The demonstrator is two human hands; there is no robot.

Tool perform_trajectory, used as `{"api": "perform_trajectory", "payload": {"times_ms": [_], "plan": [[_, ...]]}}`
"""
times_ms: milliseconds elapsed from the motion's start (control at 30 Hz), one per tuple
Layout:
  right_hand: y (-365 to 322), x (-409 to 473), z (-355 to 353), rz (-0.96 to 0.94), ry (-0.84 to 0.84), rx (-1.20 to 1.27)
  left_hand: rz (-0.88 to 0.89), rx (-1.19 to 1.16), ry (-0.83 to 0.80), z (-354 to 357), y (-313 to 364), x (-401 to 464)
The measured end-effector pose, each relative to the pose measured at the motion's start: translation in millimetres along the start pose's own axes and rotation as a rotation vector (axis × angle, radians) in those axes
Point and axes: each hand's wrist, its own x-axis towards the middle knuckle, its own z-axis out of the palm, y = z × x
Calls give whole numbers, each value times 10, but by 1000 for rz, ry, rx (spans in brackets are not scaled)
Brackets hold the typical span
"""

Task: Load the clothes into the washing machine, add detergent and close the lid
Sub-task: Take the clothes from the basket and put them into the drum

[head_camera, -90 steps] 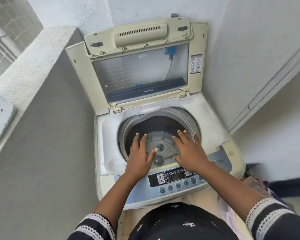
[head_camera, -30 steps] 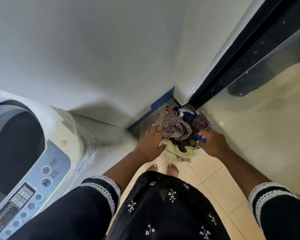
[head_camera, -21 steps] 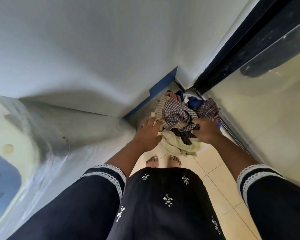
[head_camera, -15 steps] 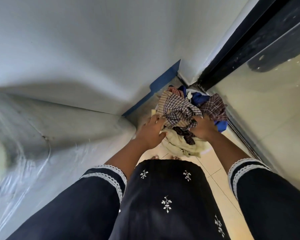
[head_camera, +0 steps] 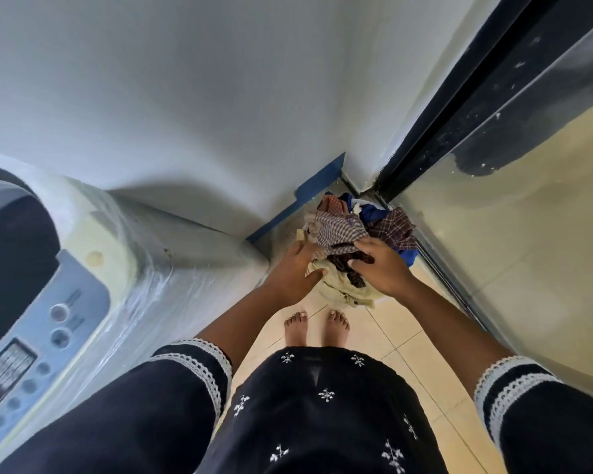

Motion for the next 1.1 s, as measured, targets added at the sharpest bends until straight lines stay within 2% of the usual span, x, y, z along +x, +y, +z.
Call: {"api": "perform_trajectory", "payload": {"times_ms": [100,233,333,433,567,700,767,867,933,1000,1100], "plan": [[-276,-390,-199,-117,15,53,-48,-56,42,-167,192,-208],[-654,-883,-457,-189,7,277,-122,-137,108,-278,399,-509],[-958,-1286,-650,-237,-71,464,-106,-156,192,-243,535,-731],[-1176,-1653,-822,-348,-107,490,-71,-84,274,-116,612,-863],[-1297,-2046,-977,-450,-151,573,-64,-288,339,-94,790,-1047],[-1210,-2231,-1045,-401,-30,673,-38,-320,484,-206,904,-1206],[-1093,-2222,-1032,-303,95,593,-46,-390,538,-276,943,-1293],[-938,-2127,-942,-113,228,248,-68,-439,592,-376,980,-1417],[-956,-2110,-850,-116,283,33,-74,-449,614,-420,991,-1473],[-1055,-2130,-734,-226,289,30,-73,-492,617,-451,1009,-1537],[-1228,-2134,-519,-314,146,192,-49,-540,643,-480,1082,-1634]]}}
